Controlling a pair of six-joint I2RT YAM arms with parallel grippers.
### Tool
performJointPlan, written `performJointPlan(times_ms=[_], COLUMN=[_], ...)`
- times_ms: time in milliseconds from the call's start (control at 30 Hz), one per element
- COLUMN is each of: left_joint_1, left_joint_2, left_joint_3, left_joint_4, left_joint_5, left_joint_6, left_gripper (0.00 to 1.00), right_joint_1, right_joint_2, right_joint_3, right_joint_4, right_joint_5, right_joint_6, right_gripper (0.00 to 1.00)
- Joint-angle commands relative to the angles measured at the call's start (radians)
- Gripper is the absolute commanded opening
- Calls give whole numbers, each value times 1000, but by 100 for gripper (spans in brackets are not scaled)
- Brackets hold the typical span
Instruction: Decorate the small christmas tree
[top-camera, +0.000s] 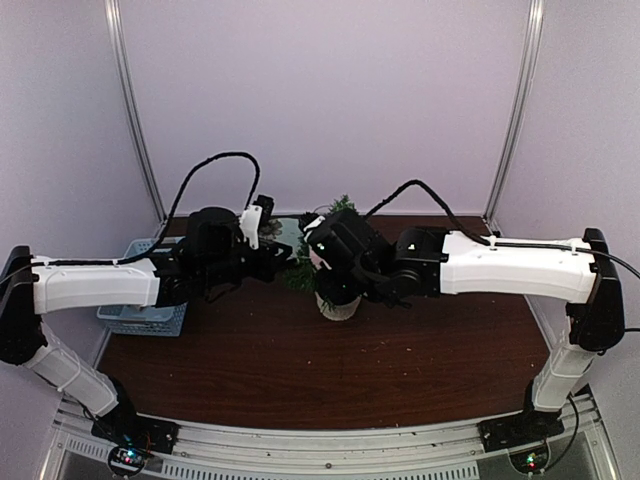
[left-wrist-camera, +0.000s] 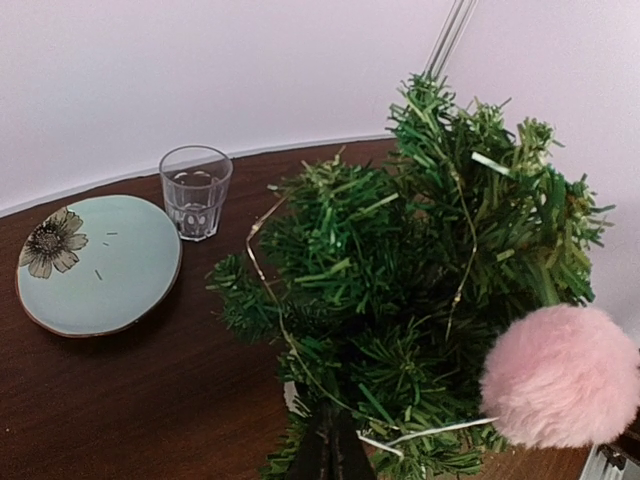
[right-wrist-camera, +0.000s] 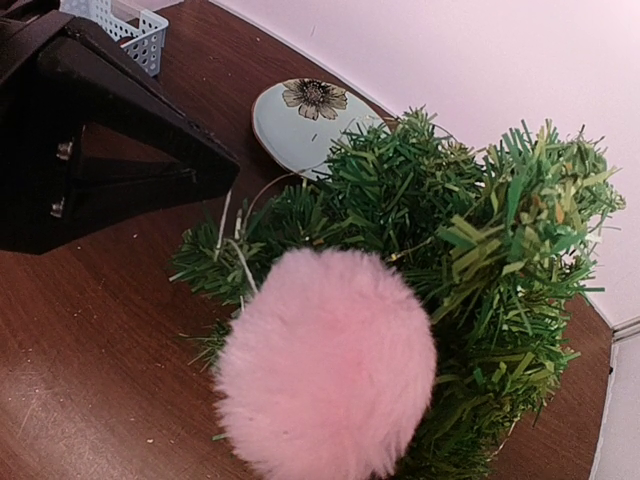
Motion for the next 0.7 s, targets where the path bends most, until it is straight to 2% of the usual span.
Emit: performJointPlan(times_ms=[0, 667], left_joint_1=[13, 28], left_joint_2=[21, 37], left_joint_3=[18, 15], left_joint_4=[4, -33], left_joint_5=[-5, -21], left_joint_6=[-14, -28], left_gripper=[0, 0], right_joint_1=[3, 3], right_joint_2=[-20, -40], right_joint_3=[-15, -29], right_joint_4=[-6, -11], right_joint_5=[11, 20], right_joint_6=[10, 8], right_gripper=[0, 0])
